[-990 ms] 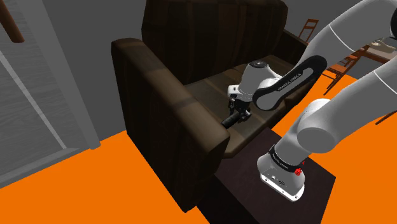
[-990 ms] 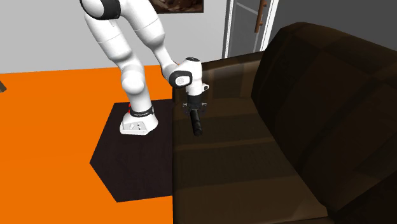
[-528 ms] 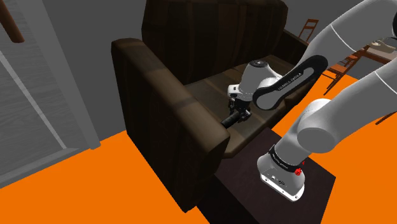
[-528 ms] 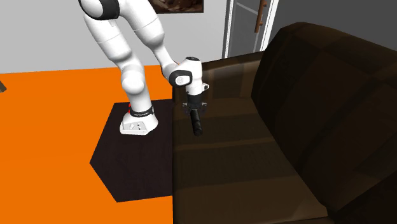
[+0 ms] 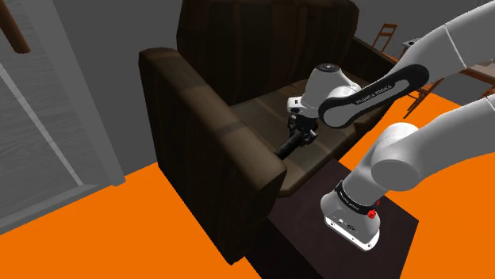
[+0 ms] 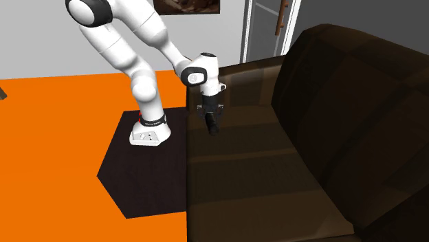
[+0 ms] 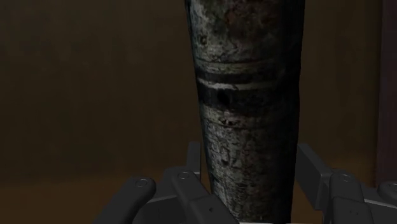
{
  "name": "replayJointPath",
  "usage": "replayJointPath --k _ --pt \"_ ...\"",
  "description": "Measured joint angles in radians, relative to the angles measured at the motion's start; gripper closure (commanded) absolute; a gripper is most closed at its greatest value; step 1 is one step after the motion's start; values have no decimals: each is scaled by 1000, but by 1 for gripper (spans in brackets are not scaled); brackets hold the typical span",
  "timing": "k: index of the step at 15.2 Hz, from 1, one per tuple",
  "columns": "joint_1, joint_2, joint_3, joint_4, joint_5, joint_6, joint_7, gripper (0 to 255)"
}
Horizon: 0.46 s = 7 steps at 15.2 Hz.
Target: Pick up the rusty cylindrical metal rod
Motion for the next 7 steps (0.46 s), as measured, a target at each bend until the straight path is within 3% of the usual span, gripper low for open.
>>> replayJointPath --k 7 --pt "10 -137 16 23 41 -159 -31 255"
